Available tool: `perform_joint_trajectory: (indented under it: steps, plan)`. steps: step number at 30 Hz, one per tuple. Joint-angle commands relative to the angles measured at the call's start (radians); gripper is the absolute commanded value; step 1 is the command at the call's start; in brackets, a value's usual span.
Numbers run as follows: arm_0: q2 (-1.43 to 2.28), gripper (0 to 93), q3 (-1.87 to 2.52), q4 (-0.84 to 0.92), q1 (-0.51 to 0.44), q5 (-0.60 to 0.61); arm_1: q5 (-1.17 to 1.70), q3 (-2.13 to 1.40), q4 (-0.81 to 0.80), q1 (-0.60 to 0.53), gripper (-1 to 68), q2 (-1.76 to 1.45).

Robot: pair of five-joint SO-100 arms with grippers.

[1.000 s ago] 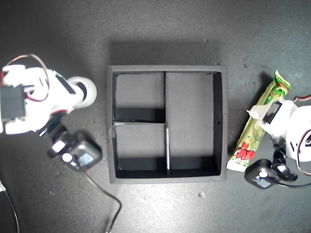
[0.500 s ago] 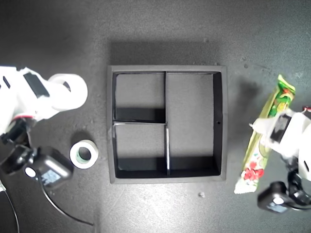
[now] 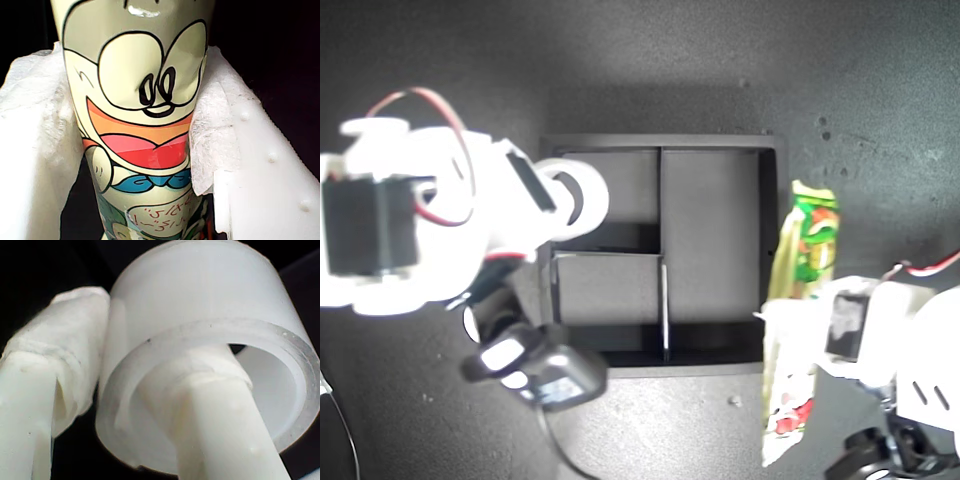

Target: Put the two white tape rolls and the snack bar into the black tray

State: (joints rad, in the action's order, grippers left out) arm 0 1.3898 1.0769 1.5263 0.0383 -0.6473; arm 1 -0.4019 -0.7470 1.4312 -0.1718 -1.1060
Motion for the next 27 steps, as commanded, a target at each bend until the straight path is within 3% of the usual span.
perform_joint_trajectory:
  steps: [1, 9, 17, 27]
  plan:
    - [-0.055, 0.2, -0.104, 0.017, -0.015, 0.002, 0.009, 0.201, -0.009, 0.017, 8.8, 0.107]
    - [-0.221, 0.2, -0.222, 0.041, -0.041, -0.017, -0.023, 0.253, -0.101, 0.023, 8.8, 0.196]
    - [-0.563, 1.3, -0.749, 0.302, -0.058, -0.021, -0.044, 0.233, -0.104, 0.012, 9.0, 0.198]
    - [-0.6, 7.8, -0.727, 0.307, -0.037, -0.048, -0.054, 0.204, -0.104, 0.002, 9.1, 0.198]
